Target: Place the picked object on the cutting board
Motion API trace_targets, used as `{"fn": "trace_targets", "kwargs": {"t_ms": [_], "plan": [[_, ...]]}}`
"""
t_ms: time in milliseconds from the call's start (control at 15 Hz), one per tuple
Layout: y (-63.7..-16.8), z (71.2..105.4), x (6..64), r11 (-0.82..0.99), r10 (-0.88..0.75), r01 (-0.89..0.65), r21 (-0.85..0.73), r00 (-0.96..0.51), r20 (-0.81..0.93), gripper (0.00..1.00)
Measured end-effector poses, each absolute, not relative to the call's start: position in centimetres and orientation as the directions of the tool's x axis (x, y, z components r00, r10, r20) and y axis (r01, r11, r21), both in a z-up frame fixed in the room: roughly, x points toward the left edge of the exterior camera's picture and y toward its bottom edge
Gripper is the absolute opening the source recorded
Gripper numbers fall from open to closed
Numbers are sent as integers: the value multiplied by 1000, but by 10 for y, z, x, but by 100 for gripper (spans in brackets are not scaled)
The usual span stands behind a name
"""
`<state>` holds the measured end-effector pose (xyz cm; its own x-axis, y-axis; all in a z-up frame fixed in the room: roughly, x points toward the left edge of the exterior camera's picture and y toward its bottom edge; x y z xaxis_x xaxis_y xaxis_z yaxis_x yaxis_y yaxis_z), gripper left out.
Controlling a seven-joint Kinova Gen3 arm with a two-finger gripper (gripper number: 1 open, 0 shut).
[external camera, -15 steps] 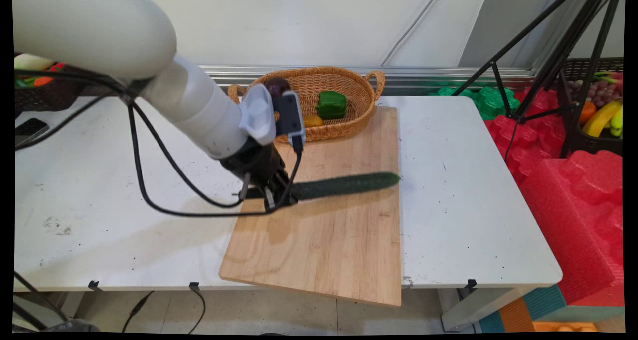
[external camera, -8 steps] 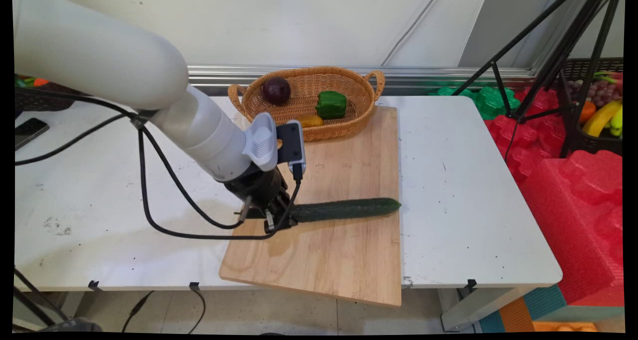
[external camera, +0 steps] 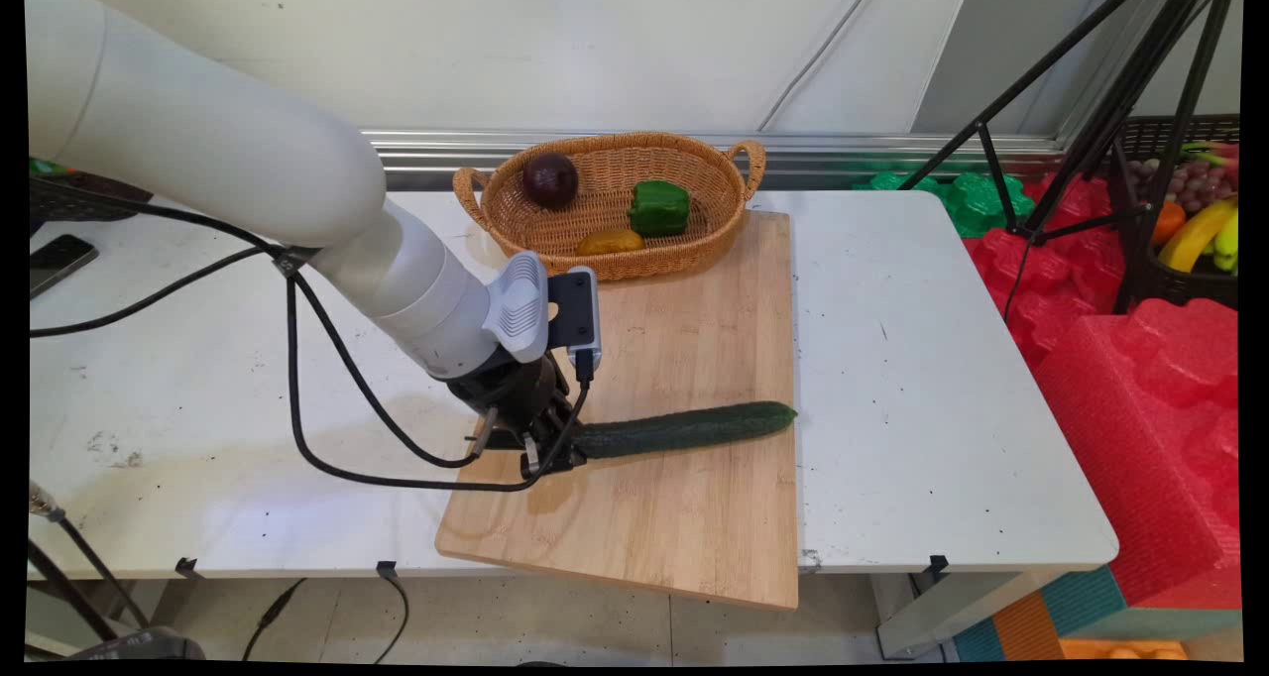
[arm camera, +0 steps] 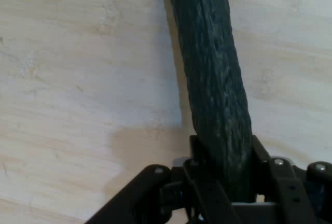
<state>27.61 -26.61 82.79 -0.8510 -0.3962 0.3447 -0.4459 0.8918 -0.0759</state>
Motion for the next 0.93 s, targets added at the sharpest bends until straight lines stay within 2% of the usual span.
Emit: {"fn": "trace_targets", "kwargs": {"t_ms": [600, 667, 933], "plan": [[-266, 814, 283, 899, -390, -434, -64, -858, 333, 0], [-266, 813, 283, 899, -389, -432, -64, -859, 333, 100], [-266, 810, 286, 901, -388, -430, -61, -860, 331, 100]]}}
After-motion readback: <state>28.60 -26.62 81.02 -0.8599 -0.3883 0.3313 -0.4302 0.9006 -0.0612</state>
